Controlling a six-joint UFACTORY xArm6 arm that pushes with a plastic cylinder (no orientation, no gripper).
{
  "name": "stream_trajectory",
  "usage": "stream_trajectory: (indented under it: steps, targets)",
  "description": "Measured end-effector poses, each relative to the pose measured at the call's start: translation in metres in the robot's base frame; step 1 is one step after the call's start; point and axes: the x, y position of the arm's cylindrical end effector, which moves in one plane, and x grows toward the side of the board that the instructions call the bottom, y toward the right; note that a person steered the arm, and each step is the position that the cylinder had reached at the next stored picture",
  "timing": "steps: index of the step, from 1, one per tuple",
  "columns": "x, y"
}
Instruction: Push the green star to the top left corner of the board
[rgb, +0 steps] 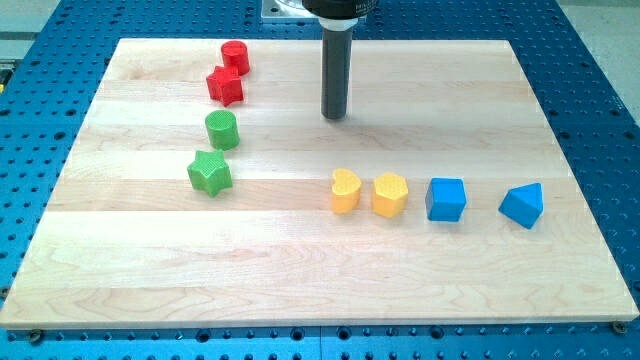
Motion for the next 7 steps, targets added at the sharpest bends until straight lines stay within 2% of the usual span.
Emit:
stream_trajectory:
  steps: [6,7]
  targets:
    - [0.003,-0.006]
    - [0.021,-0.009]
